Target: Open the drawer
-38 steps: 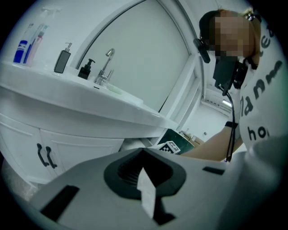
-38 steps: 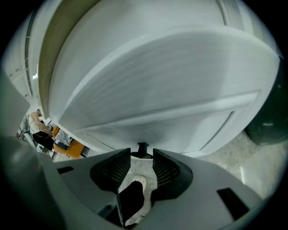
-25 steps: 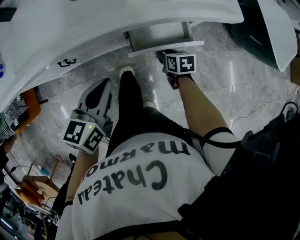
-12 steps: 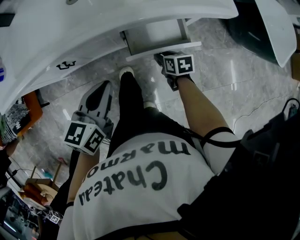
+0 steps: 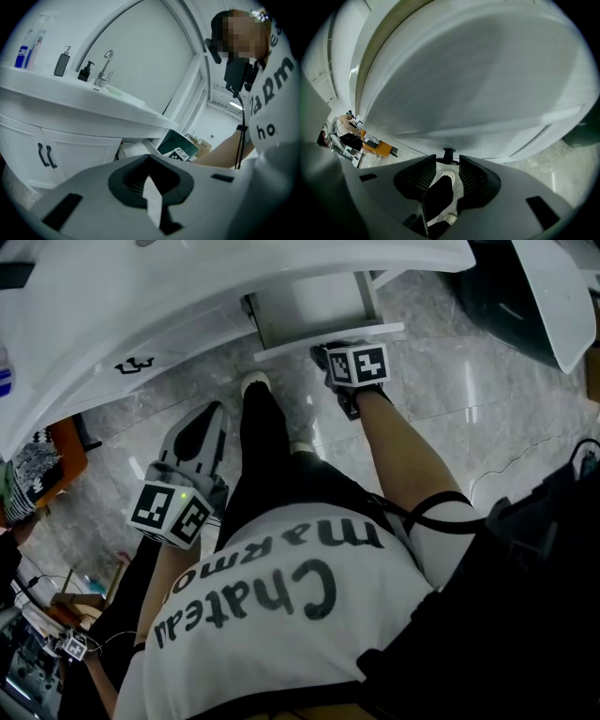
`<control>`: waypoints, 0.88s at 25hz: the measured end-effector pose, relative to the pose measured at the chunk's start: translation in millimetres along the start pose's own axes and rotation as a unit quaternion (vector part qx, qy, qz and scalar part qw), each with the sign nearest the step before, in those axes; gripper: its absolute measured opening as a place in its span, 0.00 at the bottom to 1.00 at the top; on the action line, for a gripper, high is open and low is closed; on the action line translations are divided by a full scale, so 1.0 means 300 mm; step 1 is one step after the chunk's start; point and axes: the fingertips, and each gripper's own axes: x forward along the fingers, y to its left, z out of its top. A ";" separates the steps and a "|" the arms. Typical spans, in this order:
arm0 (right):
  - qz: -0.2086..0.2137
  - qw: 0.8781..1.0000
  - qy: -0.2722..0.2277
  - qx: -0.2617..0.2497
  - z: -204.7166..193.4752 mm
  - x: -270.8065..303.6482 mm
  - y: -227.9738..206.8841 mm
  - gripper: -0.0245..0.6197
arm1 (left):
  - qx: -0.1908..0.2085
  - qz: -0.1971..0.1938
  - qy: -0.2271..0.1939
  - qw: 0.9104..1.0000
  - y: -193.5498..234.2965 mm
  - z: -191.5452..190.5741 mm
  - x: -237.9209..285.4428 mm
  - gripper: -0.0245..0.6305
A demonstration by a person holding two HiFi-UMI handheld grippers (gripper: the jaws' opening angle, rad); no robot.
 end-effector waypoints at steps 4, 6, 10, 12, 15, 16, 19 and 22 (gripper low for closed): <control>-0.003 1.000 0.008 0.003 -0.033 -0.013 0.005 0.28 | 0.005 -0.007 0.003 1.000 -0.021 -0.008 -0.003 0.05; -0.005 1.000 0.010 0.008 -0.047 -0.019 0.007 0.28 | 0.007 -0.010 0.002 1.000 -0.029 -0.006 -0.005 0.05; -0.010 1.000 0.017 0.006 -0.079 -0.027 0.008 0.28 | 0.008 -0.011 0.001 1.000 -0.034 -0.010 -0.016 0.05; -0.015 1.000 0.017 0.007 -0.088 -0.031 0.006 0.28 | 0.007 -0.010 0.001 1.000 -0.029 -0.014 -0.024 0.05; -0.019 1.000 0.022 0.006 -0.098 -0.037 0.006 0.28 | 0.006 -0.008 0.001 1.000 -0.019 -0.017 -0.038 0.05; -0.018 1.000 0.025 0.005 -0.103 -0.039 0.007 0.28 | 0.006 -0.008 0.002 1.000 -0.015 -0.019 -0.043 0.05; -0.019 1.000 0.023 0.009 -0.119 -0.042 0.011 0.28 | 0.008 -0.008 0.001 1.000 -0.008 -0.025 -0.052 0.05; -0.022 0.999 0.022 0.011 -0.121 -0.047 0.009 0.28 | 0.007 -0.010 -0.003 1.000 -0.012 -0.023 -0.055 0.05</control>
